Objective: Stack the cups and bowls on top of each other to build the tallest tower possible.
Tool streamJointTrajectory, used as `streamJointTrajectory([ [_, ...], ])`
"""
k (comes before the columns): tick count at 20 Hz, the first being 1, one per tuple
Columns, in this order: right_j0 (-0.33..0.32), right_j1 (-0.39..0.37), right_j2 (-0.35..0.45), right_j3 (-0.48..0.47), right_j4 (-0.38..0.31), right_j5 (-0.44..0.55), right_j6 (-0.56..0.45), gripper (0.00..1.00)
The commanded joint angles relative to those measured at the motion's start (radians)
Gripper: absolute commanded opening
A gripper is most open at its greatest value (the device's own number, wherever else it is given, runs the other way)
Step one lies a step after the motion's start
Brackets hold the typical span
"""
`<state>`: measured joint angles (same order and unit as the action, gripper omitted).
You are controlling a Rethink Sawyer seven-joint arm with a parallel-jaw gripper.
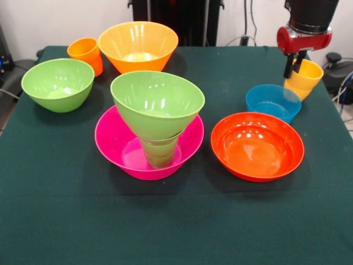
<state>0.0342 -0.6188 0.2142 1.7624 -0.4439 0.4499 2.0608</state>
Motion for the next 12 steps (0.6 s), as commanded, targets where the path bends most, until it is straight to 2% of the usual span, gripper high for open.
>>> streamJointTrajectory([
  [1,-0.05,-0.081,0.111,0.063,0.051,0.13,-0.057,0.0],
  [7,-0.083,-0.13,0.136,0.114,0.059,0.144,-0.075,0.0],
  [10,-0.098,-0.158,0.15,0.105,0.074,0.196,-0.096,0.0],
  [12,-0.114,-0.192,0.162,0.133,0.084,0.217,-0.107,0.0],
])
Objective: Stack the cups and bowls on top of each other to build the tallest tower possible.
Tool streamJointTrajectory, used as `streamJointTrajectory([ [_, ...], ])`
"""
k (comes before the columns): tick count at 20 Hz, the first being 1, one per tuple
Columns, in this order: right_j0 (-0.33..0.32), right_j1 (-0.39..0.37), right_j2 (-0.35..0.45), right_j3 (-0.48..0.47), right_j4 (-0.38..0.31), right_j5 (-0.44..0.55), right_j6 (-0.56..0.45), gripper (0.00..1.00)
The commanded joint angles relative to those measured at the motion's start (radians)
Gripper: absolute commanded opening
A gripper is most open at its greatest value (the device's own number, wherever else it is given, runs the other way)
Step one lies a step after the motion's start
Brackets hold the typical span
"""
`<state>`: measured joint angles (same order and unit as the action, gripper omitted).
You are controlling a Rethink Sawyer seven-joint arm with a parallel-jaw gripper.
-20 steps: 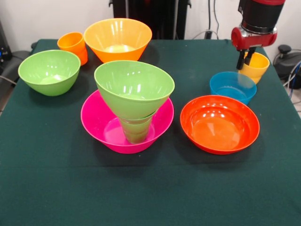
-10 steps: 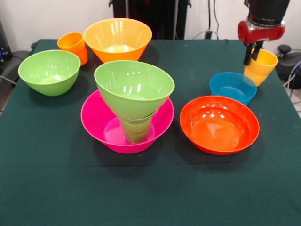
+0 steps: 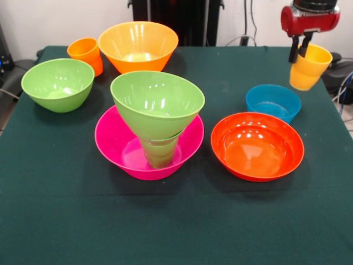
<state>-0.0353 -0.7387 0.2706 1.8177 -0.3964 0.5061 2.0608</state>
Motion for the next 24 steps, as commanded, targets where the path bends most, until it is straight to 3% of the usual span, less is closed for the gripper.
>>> streamJointTrajectory([
  [1,-0.052,-0.095,0.112,0.088,0.045,0.179,-0.115,0.0],
  [7,-0.097,-0.22,0.159,0.112,0.104,0.279,-0.151,0.0],
  [16,-0.143,-0.293,0.201,0.028,0.118,0.427,-0.201,0.0],
  [19,-0.172,-0.297,0.223,0.001,0.109,0.449,-0.228,0.0],
  [24,-0.207,-0.247,0.277,-0.124,0.069,0.558,-0.301,0.0],
])
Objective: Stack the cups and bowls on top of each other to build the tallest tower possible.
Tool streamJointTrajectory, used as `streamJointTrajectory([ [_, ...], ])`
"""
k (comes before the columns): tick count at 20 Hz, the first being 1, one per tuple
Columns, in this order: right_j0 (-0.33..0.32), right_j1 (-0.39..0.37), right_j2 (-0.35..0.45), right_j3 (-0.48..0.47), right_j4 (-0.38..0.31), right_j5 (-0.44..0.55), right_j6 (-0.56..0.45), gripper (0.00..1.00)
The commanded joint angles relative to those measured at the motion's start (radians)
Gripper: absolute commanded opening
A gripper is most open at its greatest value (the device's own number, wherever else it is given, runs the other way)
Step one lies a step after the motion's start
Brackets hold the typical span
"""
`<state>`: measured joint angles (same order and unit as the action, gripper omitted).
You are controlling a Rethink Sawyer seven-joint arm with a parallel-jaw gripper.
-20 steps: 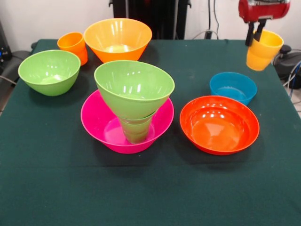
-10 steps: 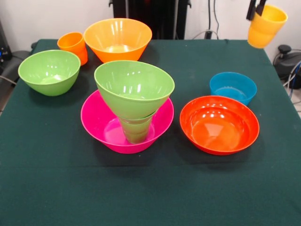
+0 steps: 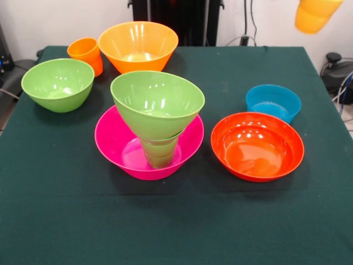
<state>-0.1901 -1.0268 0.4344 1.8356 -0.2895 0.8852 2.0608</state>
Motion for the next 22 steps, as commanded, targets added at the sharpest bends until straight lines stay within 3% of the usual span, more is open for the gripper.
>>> streamJointTrajectory([
  [1,-0.061,0.053,0.124,-0.164,-0.046,0.196,-0.317,0.0],
  [11,-0.135,0.145,0.205,-0.292,-0.116,0.259,-0.436,0.0],
  [22,-0.209,0.174,0.239,-0.284,-0.147,0.272,-0.5,0.0],
])
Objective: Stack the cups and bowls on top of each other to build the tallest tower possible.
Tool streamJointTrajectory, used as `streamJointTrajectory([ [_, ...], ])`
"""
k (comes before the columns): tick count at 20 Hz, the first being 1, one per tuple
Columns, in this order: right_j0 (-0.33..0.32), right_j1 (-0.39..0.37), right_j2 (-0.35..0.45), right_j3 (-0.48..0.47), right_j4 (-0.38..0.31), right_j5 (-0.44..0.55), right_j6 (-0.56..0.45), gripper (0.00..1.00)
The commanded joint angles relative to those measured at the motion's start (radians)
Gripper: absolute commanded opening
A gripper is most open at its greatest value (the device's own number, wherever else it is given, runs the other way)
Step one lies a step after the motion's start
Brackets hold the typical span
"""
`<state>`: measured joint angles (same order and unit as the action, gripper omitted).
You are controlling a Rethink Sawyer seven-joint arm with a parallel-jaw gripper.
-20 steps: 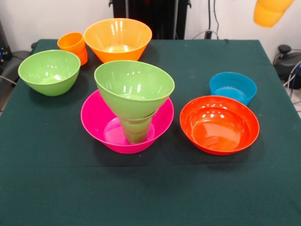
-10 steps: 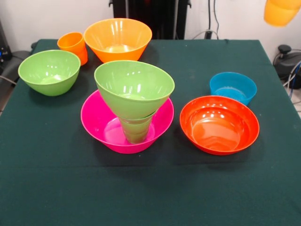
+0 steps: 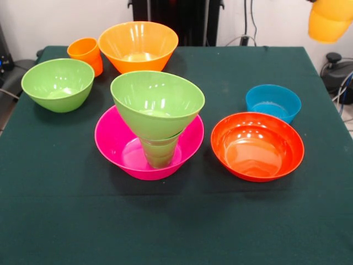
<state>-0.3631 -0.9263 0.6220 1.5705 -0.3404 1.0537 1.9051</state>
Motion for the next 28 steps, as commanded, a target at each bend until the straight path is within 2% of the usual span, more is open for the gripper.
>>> streamJointTrajectory([
  [1,-0.041,0.082,0.055,-0.024,-0.1,0.11,-0.349,0.0],
  [8,-0.084,0.126,0.079,-0.053,-0.135,0.123,-0.407,0.0],
  [15,-0.112,0.191,0.108,-0.14,-0.178,0.157,-0.503,0.0],
  [23,-0.15,0.19,0.134,-0.169,-0.184,0.203,-0.564,0.0],
  [28,-0.143,0.204,0.14,-0.235,-0.192,0.268,-0.603,0.0],
])
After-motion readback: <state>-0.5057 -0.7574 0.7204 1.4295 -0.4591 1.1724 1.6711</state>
